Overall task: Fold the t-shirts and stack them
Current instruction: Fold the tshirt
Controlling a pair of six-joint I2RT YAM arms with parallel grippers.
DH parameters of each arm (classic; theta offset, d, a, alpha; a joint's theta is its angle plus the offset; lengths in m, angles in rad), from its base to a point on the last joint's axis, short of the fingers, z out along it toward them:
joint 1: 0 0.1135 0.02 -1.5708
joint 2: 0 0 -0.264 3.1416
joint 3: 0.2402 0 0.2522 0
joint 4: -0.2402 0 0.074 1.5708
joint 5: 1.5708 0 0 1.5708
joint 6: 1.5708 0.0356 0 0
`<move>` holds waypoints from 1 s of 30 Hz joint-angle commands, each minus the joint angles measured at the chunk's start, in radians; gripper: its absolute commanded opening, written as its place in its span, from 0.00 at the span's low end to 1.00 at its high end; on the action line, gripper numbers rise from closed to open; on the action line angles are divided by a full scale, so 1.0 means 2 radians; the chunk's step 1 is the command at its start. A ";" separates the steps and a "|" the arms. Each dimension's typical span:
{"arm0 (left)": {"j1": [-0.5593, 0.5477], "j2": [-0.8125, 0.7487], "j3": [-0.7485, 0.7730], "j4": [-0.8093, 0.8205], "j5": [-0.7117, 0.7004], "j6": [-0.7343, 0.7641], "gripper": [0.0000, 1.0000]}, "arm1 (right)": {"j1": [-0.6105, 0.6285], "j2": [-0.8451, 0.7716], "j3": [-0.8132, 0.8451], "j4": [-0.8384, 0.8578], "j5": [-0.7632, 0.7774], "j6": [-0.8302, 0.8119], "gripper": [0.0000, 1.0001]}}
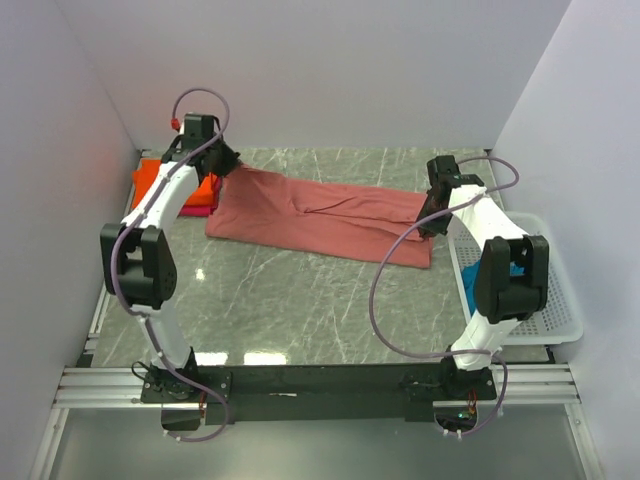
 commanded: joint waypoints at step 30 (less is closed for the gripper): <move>-0.042 0.159 0.127 -0.029 -0.051 0.047 0.99 | 0.002 0.143 0.206 0.057 -0.106 -0.056 0.67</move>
